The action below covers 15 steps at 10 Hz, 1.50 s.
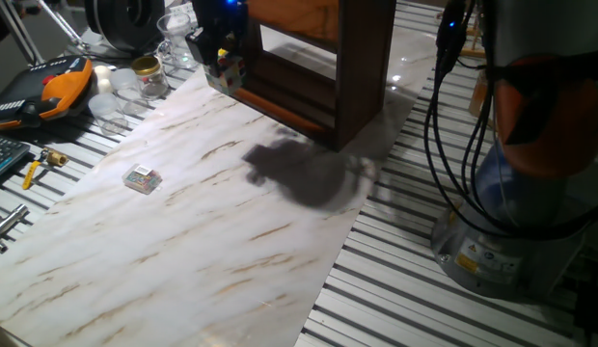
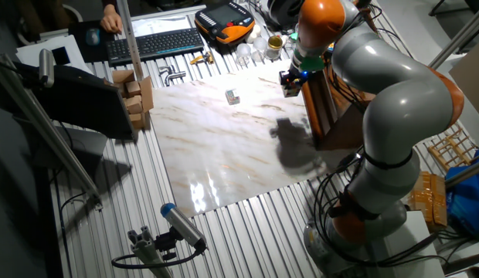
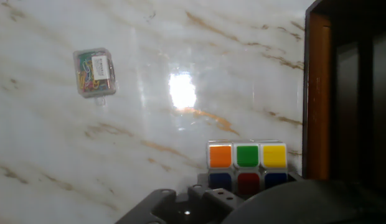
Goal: Put the object on the shelf
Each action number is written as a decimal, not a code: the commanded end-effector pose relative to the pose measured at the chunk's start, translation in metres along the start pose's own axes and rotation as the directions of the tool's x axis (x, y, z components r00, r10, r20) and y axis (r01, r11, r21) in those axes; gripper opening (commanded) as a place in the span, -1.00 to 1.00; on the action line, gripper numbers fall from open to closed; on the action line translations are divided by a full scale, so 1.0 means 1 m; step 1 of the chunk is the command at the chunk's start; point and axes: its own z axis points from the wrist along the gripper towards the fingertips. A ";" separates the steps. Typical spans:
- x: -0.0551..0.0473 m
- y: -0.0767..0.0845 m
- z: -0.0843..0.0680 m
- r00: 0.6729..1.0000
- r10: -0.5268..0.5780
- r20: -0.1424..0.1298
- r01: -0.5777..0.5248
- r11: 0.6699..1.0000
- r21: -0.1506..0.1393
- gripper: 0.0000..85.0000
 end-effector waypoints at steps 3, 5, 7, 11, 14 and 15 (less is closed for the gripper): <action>0.000 0.000 0.000 0.999 -0.001 -0.036 0.001 1.000 0.005 -1.00; 0.000 0.000 0.000 0.998 -0.037 -0.055 0.038 0.999 0.025 -1.00; 0.000 0.000 0.000 0.996 -0.066 -0.064 0.068 0.997 0.038 -1.00; 0.002 -0.009 -0.028 0.993 -0.072 -0.093 0.075 0.997 0.025 -1.00; 0.001 -0.020 -0.048 0.994 -0.072 -0.087 0.075 0.997 0.026 -1.00; 0.001 -0.024 -0.056 0.994 -0.074 -0.085 0.077 0.997 0.028 -1.00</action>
